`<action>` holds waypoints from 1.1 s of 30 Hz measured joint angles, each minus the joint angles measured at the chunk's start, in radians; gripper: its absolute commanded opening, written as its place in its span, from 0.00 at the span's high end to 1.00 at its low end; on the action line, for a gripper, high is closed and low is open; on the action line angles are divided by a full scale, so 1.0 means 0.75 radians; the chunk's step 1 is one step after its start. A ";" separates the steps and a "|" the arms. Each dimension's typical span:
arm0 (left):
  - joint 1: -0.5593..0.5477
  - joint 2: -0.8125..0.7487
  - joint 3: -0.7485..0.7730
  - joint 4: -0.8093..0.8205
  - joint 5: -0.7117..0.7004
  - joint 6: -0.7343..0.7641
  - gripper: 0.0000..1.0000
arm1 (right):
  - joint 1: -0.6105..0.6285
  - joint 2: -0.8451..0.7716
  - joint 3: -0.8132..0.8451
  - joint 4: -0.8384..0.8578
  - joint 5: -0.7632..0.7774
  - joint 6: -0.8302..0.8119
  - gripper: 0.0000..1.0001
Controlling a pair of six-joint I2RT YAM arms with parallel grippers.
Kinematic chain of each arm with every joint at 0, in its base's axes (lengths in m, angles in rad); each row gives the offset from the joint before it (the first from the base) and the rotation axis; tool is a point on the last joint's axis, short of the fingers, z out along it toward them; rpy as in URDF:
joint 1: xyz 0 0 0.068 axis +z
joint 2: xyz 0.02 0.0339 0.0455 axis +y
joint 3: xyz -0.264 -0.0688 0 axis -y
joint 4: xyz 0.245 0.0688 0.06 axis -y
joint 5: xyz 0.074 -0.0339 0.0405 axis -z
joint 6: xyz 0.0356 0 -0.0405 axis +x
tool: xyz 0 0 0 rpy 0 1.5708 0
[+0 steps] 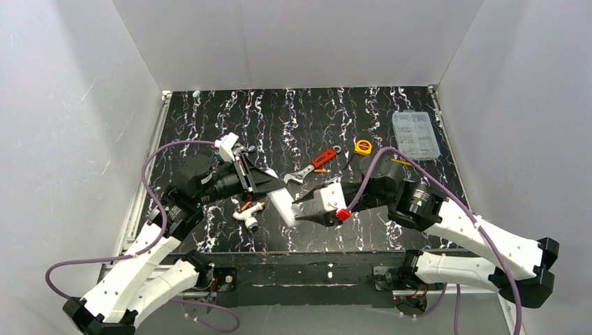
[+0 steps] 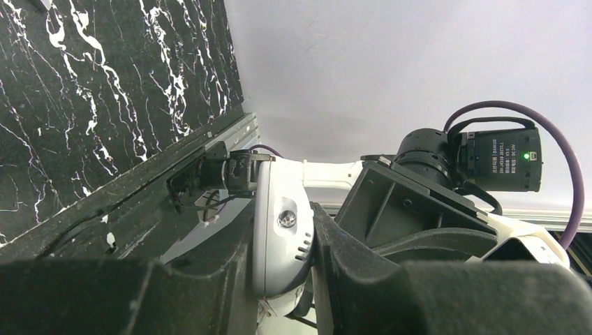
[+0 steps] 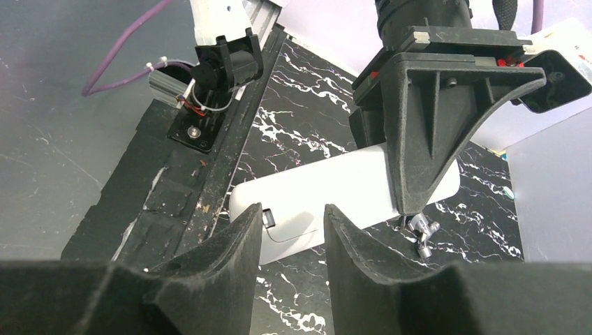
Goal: Load the batteries into the remote control
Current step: Remove the battery cover from the remote control.
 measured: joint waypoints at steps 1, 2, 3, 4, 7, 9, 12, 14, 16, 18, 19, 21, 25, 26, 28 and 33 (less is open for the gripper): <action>0.000 0.000 -0.001 0.000 0.000 0.000 1.00 | 0.000 -0.003 -0.002 0.001 0.003 -0.001 0.55; 0.000 0.000 -0.002 0.002 -0.001 -0.002 1.00 | 0.000 -0.005 -0.003 0.002 0.007 -0.001 0.55; 0.000 0.000 -0.002 0.002 -0.001 -0.005 1.00 | 0.000 -0.008 -0.003 0.002 0.009 -0.001 0.55; 0.000 0.000 -0.002 0.002 -0.001 -0.007 1.00 | 0.001 -0.009 -0.004 0.003 0.011 -0.002 0.55; 0.000 0.000 -0.002 0.007 -0.001 -0.010 1.00 | 0.001 -0.013 -0.004 0.005 0.014 -0.004 0.55; 0.000 0.000 -0.003 0.011 -0.001 -0.011 1.00 | 0.001 -0.015 -0.004 0.007 0.017 -0.004 0.55; 0.000 0.000 -0.003 0.014 -0.001 -0.016 1.00 | 0.001 -0.020 -0.004 0.008 0.021 -0.004 0.55; 0.000 0.000 -0.004 0.017 -0.002 -0.019 1.00 | 0.001 -0.025 -0.010 0.017 0.023 -0.004 0.55; 0.000 -0.001 -0.005 0.019 -0.002 -0.021 1.00 | 0.002 -0.028 -0.011 0.021 0.025 -0.003 0.55; 0.001 -0.003 -0.005 0.020 -0.002 -0.021 1.00 | 0.002 -0.035 -0.012 0.030 0.026 -0.003 0.55; 0.001 -0.003 -0.005 0.019 -0.002 -0.021 1.00 | 0.002 -0.035 -0.012 0.032 0.026 -0.003 0.55; 0.001 -0.003 -0.005 0.020 -0.002 -0.021 1.00 | 0.002 -0.036 -0.012 0.035 0.026 -0.002 0.55; 0.001 -0.003 -0.005 0.019 -0.002 -0.021 1.00 | 0.002 -0.040 -0.012 0.037 0.026 0.000 0.55; 0.001 -0.003 -0.005 0.019 -0.002 -0.021 1.00 | 0.002 -0.041 -0.012 0.038 0.026 0.001 0.55; 0.001 -0.003 -0.005 0.019 -0.002 -0.020 1.00 | 0.002 -0.043 -0.012 0.038 0.027 0.001 0.55; 0.001 -0.003 -0.005 0.019 -0.001 -0.020 1.00 | 0.001 -0.054 -0.013 0.038 0.033 0.001 0.55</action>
